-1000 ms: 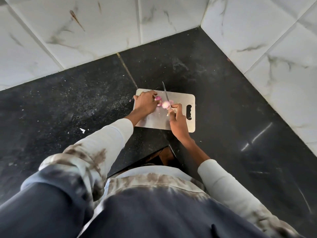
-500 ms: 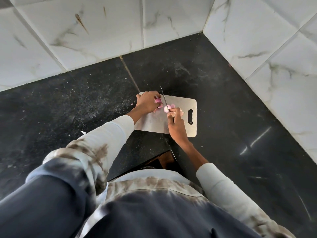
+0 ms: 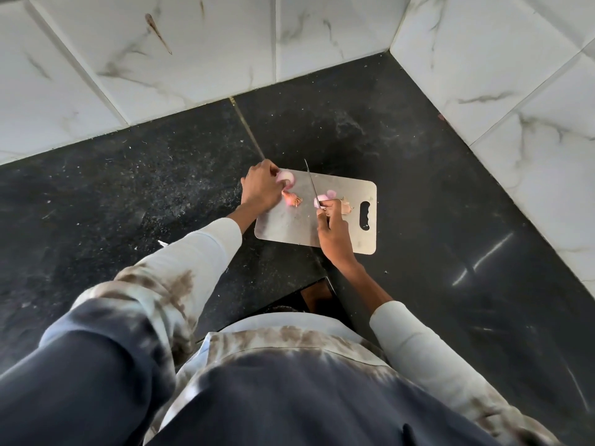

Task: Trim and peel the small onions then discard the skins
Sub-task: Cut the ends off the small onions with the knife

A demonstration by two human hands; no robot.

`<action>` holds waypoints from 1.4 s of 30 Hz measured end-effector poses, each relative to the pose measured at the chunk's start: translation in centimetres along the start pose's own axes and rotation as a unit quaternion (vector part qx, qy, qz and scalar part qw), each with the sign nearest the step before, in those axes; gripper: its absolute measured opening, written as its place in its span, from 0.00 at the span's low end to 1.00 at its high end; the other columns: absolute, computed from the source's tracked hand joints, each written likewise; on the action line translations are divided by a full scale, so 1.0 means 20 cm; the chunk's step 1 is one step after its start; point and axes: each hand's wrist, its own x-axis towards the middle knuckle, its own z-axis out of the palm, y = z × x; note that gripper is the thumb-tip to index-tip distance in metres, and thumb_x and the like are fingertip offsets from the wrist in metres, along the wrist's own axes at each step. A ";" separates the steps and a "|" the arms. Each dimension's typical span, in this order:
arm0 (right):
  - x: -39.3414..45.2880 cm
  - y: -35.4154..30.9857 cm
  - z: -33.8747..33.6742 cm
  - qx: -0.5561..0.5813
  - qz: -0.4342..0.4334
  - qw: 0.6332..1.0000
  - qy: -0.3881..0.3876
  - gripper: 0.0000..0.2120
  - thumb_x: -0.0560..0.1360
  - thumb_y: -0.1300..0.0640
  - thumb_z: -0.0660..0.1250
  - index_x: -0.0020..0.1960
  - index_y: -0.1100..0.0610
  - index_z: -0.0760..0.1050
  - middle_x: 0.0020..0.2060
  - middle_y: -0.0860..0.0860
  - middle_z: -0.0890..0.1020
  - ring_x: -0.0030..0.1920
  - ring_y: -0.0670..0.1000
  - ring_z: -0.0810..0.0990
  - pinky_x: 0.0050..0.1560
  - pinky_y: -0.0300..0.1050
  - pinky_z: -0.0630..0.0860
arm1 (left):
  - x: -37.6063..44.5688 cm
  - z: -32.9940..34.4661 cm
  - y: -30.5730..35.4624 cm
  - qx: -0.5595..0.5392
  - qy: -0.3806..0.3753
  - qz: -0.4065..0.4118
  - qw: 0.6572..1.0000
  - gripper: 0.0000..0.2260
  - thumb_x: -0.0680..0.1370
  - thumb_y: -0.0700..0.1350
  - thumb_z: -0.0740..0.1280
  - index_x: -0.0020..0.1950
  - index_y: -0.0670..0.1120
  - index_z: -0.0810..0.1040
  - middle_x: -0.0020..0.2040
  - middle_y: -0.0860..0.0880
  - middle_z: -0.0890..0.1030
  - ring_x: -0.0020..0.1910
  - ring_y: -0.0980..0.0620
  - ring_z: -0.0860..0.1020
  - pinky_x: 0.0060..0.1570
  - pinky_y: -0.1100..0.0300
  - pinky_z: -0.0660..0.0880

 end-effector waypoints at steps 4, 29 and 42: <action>0.00 -0.01 0.02 -0.001 0.008 1.000 -0.002 0.26 0.88 0.52 0.58 0.83 0.57 0.57 0.50 0.57 0.84 0.37 0.54 0.84 0.36 0.48 0.82 | -0.11 -0.01 0.00 0.043 -0.008 0.084 0.996 0.15 0.79 0.57 0.74 0.57 0.49 0.77 0.57 0.50 0.78 0.53 0.49 0.78 0.55 0.50 0.79; -0.14 0.04 -0.07 0.025 0.063 0.998 0.019 0.25 0.88 0.53 0.58 0.82 0.57 0.56 0.40 0.55 0.81 0.36 0.58 0.81 0.34 0.53 0.76 | -0.25 0.16 0.12 0.080 -0.055 0.184 0.978 0.11 0.82 0.49 0.72 0.62 0.47 0.82 0.59 0.46 0.83 0.55 0.46 0.82 0.53 0.50 0.81; -0.15 0.05 -0.02 0.026 0.046 0.999 -0.013 0.22 0.88 0.54 0.57 0.81 0.53 0.56 0.41 0.52 0.82 0.37 0.52 0.83 0.39 0.54 0.80 | -0.27 0.21 0.15 0.010 -0.036 0.128 0.991 0.07 0.78 0.46 0.77 0.54 0.46 0.86 0.51 0.48 0.88 0.49 0.47 0.86 0.53 0.50 0.84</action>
